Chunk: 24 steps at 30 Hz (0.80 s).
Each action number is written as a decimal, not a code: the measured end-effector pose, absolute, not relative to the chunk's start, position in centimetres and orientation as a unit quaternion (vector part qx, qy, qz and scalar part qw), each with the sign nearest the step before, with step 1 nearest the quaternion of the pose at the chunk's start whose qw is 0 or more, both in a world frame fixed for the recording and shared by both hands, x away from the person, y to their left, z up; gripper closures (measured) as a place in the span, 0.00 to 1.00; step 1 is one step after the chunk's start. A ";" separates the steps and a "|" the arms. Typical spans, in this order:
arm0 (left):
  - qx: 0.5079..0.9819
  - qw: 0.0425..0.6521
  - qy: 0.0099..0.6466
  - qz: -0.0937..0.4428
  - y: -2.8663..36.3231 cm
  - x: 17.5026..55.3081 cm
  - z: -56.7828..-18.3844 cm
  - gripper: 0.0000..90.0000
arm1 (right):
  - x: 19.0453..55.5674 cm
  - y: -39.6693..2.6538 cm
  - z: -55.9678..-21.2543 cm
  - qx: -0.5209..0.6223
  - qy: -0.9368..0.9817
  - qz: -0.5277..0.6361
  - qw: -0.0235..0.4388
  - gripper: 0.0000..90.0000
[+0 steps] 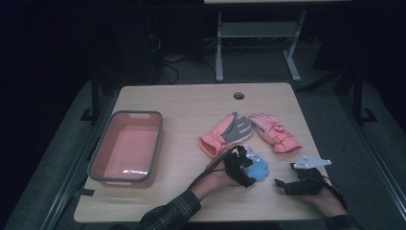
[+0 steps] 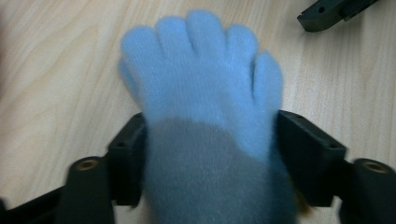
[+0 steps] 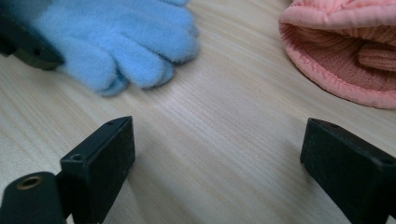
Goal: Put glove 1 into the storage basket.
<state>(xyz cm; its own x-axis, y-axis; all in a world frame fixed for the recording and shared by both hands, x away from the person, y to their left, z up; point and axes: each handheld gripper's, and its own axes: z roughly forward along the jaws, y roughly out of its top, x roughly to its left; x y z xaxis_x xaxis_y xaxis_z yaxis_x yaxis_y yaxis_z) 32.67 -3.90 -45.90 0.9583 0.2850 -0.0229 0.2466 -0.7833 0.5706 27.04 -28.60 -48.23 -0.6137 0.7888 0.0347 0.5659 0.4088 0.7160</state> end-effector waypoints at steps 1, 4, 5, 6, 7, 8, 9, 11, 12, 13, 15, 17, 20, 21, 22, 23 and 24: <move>0.944 0.297 0.142 0.033 -3.9 32.7 -45.9 0.39 | 27.0 -28.6 -48.2 0.411 0.825 0.356 0.156 0.10; 0.942 0.300 0.144 0.028 -3.7 32.8 -45.7 0.50 | 27.0 -28.6 -48.2 0.411 0.825 0.356 0.156 0.10; 0.941 0.302 0.147 0.025 -3.7 32.7 -45.7 0.55 | 27.0 -28.6 -48.2 0.411 0.825 0.356 0.156 0.10; 0.942 0.302 0.147 0.022 -3.6 32.8 -45.7 0.58 | 27.0 -28.6 -48.2 0.411 0.825 0.356 0.156 0.10; 0.943 0.300 0.144 0.019 -3.6 32.8 -45.6 0.62 | 27.0 -28.6 -48.2 0.411 0.825 0.356 0.156 0.10; 0.943 0.300 0.145 0.015 -3.6 32.8 -45.5 0.66 | 27.0 -28.6 -48.2 0.411 0.824 0.356 0.156 0.10; 0.943 0.300 0.144 0.011 -3.6 32.8 -45.5 0.70 | 27.0 -28.6 -48.2 0.411 0.825 0.356 0.156 0.10; 0.941 0.302 0.150 0.001 -3.5 32.9 -45.5 0.75 | 27.0 -28.6 -48.2 0.411 0.824 0.356 0.156 0.10; 0.940 0.304 0.154 -0.004 -3.5 33.0 -45.5 0.77 | 27.0 -28.6 -48.2 0.411 0.824 0.356 0.156 0.10; 0.941 0.303 0.152 -0.006 -3.4 33.1 -45.5 0.78 | 27.0 -28.6 -48.2 0.411 0.824 0.356 0.156 0.10; 0.936 0.311 0.163 -0.016 -3.3 33.2 -45.5 0.80 | 27.0 -28.6 -48.2 0.411 0.824 0.357 0.156 0.10; 0.933 0.318 0.167 -0.025 -3.1 33.3 -45.3 0.81 | 27.0 -28.6 -48.2 0.411 0.824 0.356 0.156 0.10; 0.929 0.326 0.172 -0.033 -2.8 33.4 -44.9 0.82 | 27.0 -28.6 -48.2 0.411 0.824 0.356 0.156 0.10; 0.928 0.330 0.173 -0.035 -2.7 33.5 -44.7 0.82 | 27.0 -28.6 -48.2 0.411 0.824 0.356 0.156 0.10; 0.927 0.331 0.173 -0.035 -2.6 33.5 -44.5 0.82 | 27.0 -28.6 -48.2 0.411 0.824 0.356 0.156 0.10; 0.927 0.332 0.172 -0.035 -2.4 33.4 -44.3 0.82 | 27.0 -28.6 -48.2 0.411 0.825 0.356 0.156 0.10; 0.926 0.335 0.172 -0.036 -2.3 33.4 -44.1 0.82 | 27.0 -28.6 -48.2 0.411 0.824 0.356 0.156 0.10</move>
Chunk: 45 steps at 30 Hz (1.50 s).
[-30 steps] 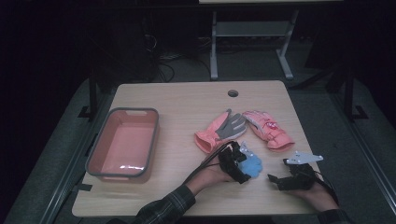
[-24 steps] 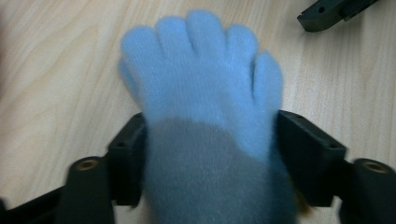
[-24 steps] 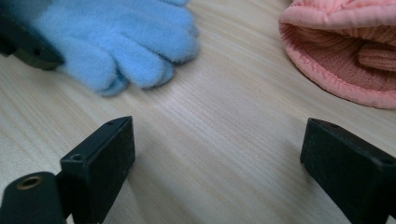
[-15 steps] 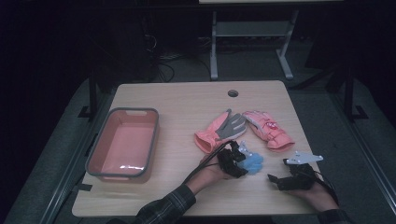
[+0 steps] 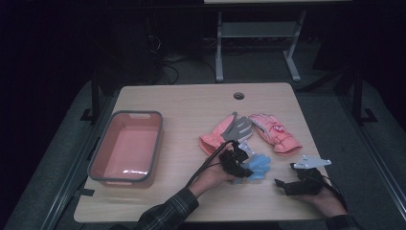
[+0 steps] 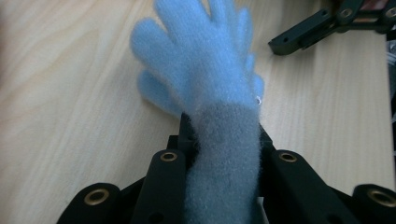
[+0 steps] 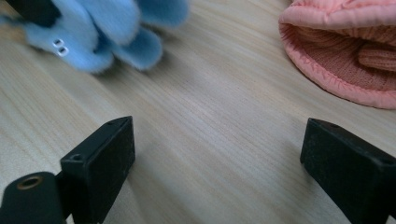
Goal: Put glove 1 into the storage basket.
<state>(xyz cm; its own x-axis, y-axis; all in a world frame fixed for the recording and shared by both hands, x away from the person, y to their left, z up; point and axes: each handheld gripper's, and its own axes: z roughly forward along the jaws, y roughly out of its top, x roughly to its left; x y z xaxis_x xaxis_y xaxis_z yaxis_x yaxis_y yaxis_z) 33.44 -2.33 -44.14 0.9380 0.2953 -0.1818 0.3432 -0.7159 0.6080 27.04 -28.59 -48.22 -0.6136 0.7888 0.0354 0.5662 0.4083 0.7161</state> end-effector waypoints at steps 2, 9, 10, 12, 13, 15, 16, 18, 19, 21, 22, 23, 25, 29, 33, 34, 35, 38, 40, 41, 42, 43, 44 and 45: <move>0.923 0.342 0.173 -0.037 -2.0 33.4 -43.8 0.82 | 27.0 -28.6 -48.2 0.411 0.825 0.356 0.156 0.10; 0.915 0.358 0.181 -0.041 -0.4 33.5 -42.0 0.83 | 27.0 -28.6 -48.2 0.411 0.825 0.356 0.156 0.10; 0.915 0.359 0.180 -0.040 -0.1 33.5 -41.7 0.83 | 27.0 -28.6 -48.2 0.411 0.824 0.356 0.156 0.10; 0.912 0.363 0.185 -0.040 0.5 33.6 -41.2 0.83 | 27.1 -28.6 -48.2 0.411 0.825 0.356 0.157 0.10; 0.911 0.366 0.188 -0.040 0.9 33.7 -41.0 0.83 | 27.1 -28.6 -48.2 0.411 0.825 0.357 0.157 0.10; 0.911 0.365 0.190 -0.036 1.5 33.7 -40.4 0.83 | 27.0 -28.6 -48.2 0.411 0.825 0.356 0.156 0.10; 0.910 0.366 0.190 -0.035 1.9 33.8 -40.1 0.83 | 27.0 -28.6 -48.2 0.411 0.824 0.356 0.157 0.10; 0.908 0.368 0.195 -0.033 2.5 33.9 -39.7 0.83 | 27.0 -28.6 -48.2 0.411 0.824 0.357 0.156 0.10; 0.908 0.369 0.196 -0.032 2.8 34.0 -39.4 0.83 | 27.0 -28.6 -48.2 0.411 0.824 0.357 0.157 0.10; 0.907 0.370 0.202 -0.030 3.6 34.1 -38.9 0.83 | 27.1 -28.6 -48.2 0.411 0.824 0.357 0.156 0.10; 0.906 0.370 0.204 -0.029 4.0 34.2 -38.7 0.83 | 27.0 -28.6 -48.2 0.411 0.824 0.357 0.157 0.10; 0.906 0.370 0.207 -0.026 4.3 34.3 -38.5 0.83 | 27.1 -28.6 -48.2 0.411 0.824 0.357 0.157 0.10; 0.904 0.371 0.212 -0.024 5.1 34.4 -38.0 0.83 | 27.0 -28.6 -48.2 0.411 0.824 0.357 0.156 0.10; 0.901 0.371 0.224 -0.016 6.8 34.8 -37.1 0.83 | 27.1 -28.6 -48.2 0.411 0.824 0.357 0.157 0.10; 0.894 0.378 0.239 -0.009 8.5 35.2 -36.3 0.83 | 27.0 -28.6 -48.2 0.411 0.824 0.356 0.156 0.10; 0.894 0.377 0.242 -0.008 8.9 35.3 -36.0 0.82 | 27.1 -28.6 -48.2 0.411 0.825 0.356 0.157 0.10; 0.892 0.380 0.245 -0.005 9.4 35.4 -35.9 0.82 | 27.1 -28.6 -48.2 0.411 0.825 0.356 0.157 0.10; 0.887 0.383 0.257 0.002 10.8 35.8 -35.3 0.82 | 27.1 -28.6 -48.2 0.411 0.824 0.356 0.157 0.10; 0.884 0.384 0.265 0.005 11.9 36.1 -34.9 0.82 | 27.0 -28.6 -48.2 0.411 0.824 0.357 0.157 0.10; 0.883 0.384 0.270 0.009 12.3 36.1 -34.7 0.82 | 27.0 -28.6 -48.2 0.411 0.824 0.356 0.156 0.10; 0.882 0.384 0.274 0.011 12.9 36.3 -34.6 0.82 | 27.0 -28.6 -48.2 0.411 0.824 0.357 0.156 0.10; 0.881 0.384 0.277 0.014 13.4 36.4 -34.4 0.82 | 27.0 -28.6 -48.2 0.411 0.824 0.356 0.156 0.10; 0.879 0.385 0.281 0.016 13.9 36.5 -34.2 0.82 | 27.0 -28.6 -48.2 0.411 0.824 0.356 0.156 0.10; 0.877 0.385 0.285 0.019 14.5 36.6 -34.1 0.82 | 27.0 -28.6 -48.2 0.411 0.824 0.356 0.157 0.10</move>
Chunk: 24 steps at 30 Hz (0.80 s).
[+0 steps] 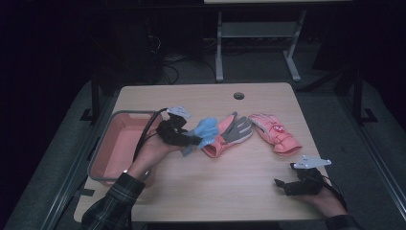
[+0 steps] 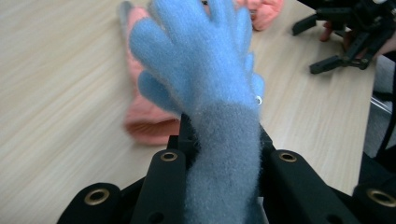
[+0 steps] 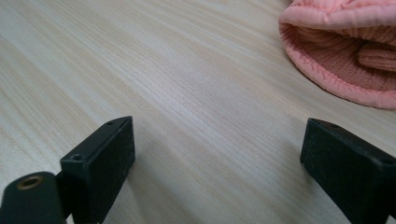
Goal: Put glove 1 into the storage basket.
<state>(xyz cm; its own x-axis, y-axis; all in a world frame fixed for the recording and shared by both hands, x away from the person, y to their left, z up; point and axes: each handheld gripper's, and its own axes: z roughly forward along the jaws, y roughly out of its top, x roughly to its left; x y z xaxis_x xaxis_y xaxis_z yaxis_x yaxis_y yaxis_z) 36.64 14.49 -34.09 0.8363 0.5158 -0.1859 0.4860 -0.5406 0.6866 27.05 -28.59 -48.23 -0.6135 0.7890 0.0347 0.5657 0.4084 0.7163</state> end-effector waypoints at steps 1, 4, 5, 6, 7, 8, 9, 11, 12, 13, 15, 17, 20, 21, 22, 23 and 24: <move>0.876 0.385 0.290 0.022 15.0 36.8 -33.9 0.82 | 27.0 -28.6 -48.2 0.411 0.824 0.356 0.156 0.10; 0.872 0.385 0.300 0.033 16.8 37.3 -33.5 0.82 | 27.0 -28.6 -48.2 0.411 0.824 0.356 0.156 0.10; 0.870 0.385 0.305 0.037 17.4 37.4 -33.4 0.82 | 27.0 -28.6 -48.2 0.411 0.824 0.356 0.156 0.10; 0.869 0.385 0.308 0.041 18.1 37.5 -33.2 0.82 | 27.0 -28.6 -48.2 0.411 0.824 0.356 0.156 0.10; 0.866 0.387 0.314 0.046 18.7 37.6 -33.1 0.82 | 27.0 -28.6 -48.2 0.411 0.824 0.356 0.157 0.10; 0.864 0.387 0.320 0.050 19.4 37.8 -32.9 0.82 | 27.0 -28.6 -48.2 0.411 0.824 0.356 0.157 0.11; 0.860 0.387 0.328 0.053 20.0 37.8 -32.8 0.82 | 27.0 -28.6 -48.2 0.411 0.824 0.356 0.157 0.10; 0.855 0.389 0.338 0.060 21.4 38.1 -32.6 0.82 | 27.0 -28.6 -48.2 0.412 0.824 0.357 0.156 0.10; 0.852 0.390 0.343 0.065 22.1 38.2 -32.5 0.82 | 27.0 -28.6 -48.2 0.412 0.824 0.357 0.157 0.10; 0.850 0.389 0.349 0.068 22.7 38.2 -32.5 0.82 | 27.0 -28.6 -48.2 0.412 0.824 0.357 0.156 0.10; 0.847 0.386 0.357 0.076 24.0 38.4 -32.4 0.82 | 27.0 -28.6 -48.2 0.411 0.824 0.356 0.156 0.10; 0.843 0.385 0.368 0.083 25.1 38.6 -32.5 0.82 | 27.0 -28.6 -48.2 0.412 0.824 0.357 0.156 0.11; 0.835 0.383 0.385 0.090 26.6 38.8 -33.1 0.82 | 27.0 -28.6 -48.2 0.411 0.824 0.357 0.157 0.11; 0.836 0.377 0.388 0.093 27.1 38.9 -33.3 0.82 | 27.0 -28.6 -48.2 0.412 0.824 0.357 0.156 0.10; 0.834 0.374 0.394 0.094 27.5 39.1 -33.6 0.82 | 27.0 -28.6 -48.2 0.412 0.824 0.357 0.156 0.11; 0.833 0.372 0.399 0.095 27.9 39.2 -33.9 0.82 | 27.0 -28.6 -48.2 0.412 0.824 0.357 0.157 0.11; 0.832 0.368 0.404 0.095 28.2 39.3 -34.3 0.82 | 27.0 -28.6 -48.2 0.412 0.824 0.357 0.157 0.10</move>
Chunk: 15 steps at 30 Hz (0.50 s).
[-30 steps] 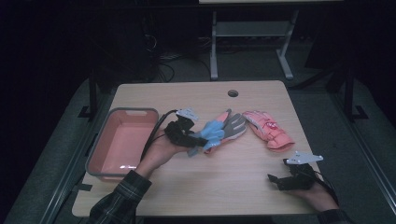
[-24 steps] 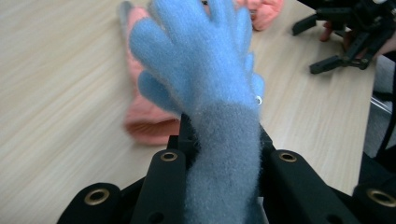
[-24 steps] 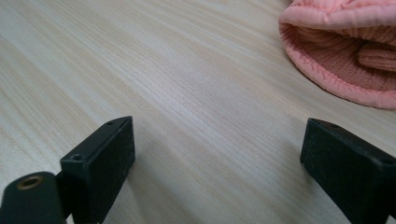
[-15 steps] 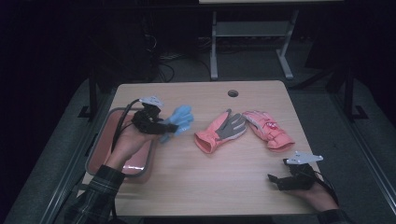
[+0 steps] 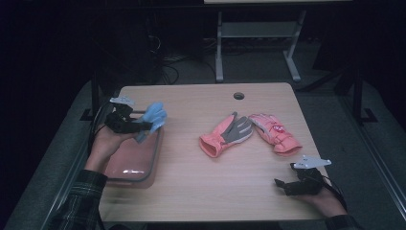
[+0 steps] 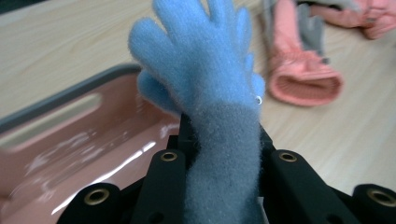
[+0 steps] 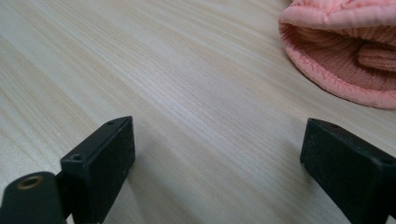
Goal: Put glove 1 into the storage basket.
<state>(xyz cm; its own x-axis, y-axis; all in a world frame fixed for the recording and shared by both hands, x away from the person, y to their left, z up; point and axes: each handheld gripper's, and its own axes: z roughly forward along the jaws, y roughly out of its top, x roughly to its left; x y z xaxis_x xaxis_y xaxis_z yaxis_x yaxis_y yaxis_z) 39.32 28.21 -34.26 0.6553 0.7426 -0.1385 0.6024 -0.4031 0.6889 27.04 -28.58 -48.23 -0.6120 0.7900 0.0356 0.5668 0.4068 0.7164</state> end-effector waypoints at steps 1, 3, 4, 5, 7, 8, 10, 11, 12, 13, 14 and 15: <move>0.831 0.365 0.409 0.096 28.5 39.5 -34.6 0.82 | 27.0 -28.6 -48.2 0.412 0.824 0.356 0.157 0.11; 0.830 0.358 0.417 0.097 29.2 39.8 -35.2 0.82 | 27.0 -28.6 -48.2 0.413 0.824 0.356 0.156 0.11; 0.829 0.354 0.421 0.096 29.4 40.0 -35.6 0.82 | 27.0 -28.6 -48.2 0.413 0.824 0.356 0.156 0.11; 0.830 0.349 0.424 0.096 29.6 40.2 -35.9 0.82 | 27.0 -28.6 -48.2 0.413 0.824 0.356 0.156 0.11; 0.832 0.337 0.430 0.096 29.8 40.5 -36.7 0.82 | 27.0 -28.6 -48.2 0.413 0.824 0.356 0.156 0.11; 0.832 0.333 0.433 0.096 30.0 40.7 -37.0 0.82 | 27.0 -28.6 -48.2 0.413 0.824 0.356 0.156 0.11; 0.830 0.329 0.441 0.090 30.1 41.0 -37.8 0.82 | 27.0 -28.6 -48.2 0.413 0.824 0.356 0.156 0.11; 0.832 0.321 0.444 0.090 30.1 41.1 -38.3 0.82 | 27.0 -28.6 -48.2 0.413 0.824 0.356 0.157 0.11; 0.832 0.316 0.448 0.087 30.2 41.3 -38.7 0.81 | 27.0 -28.6 -48.2 0.413 0.824 0.356 0.156 0.11; 0.834 0.310 0.449 0.082 30.2 41.5 -39.2 0.81 | 27.0 -28.6 -48.2 0.413 0.824 0.356 0.156 0.11; 0.834 0.304 0.452 0.083 30.3 41.6 -39.6 0.81 | 27.0 -28.6 -48.2 0.413 0.824 0.356 0.156 0.11; 0.834 0.302 0.454 0.081 30.3 41.7 -40.0 0.81 | 27.0 -28.6 -48.2 0.413 0.824 0.356 0.156 0.11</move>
<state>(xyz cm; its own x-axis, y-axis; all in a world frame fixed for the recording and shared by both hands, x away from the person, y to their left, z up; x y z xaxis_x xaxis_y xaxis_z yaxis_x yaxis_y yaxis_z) 41.72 30.29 -40.03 0.5739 0.8069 -0.1396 0.7093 -0.4047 0.5771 27.04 -28.58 -48.22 -0.6104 0.7912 0.0368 0.5687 0.4054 0.7157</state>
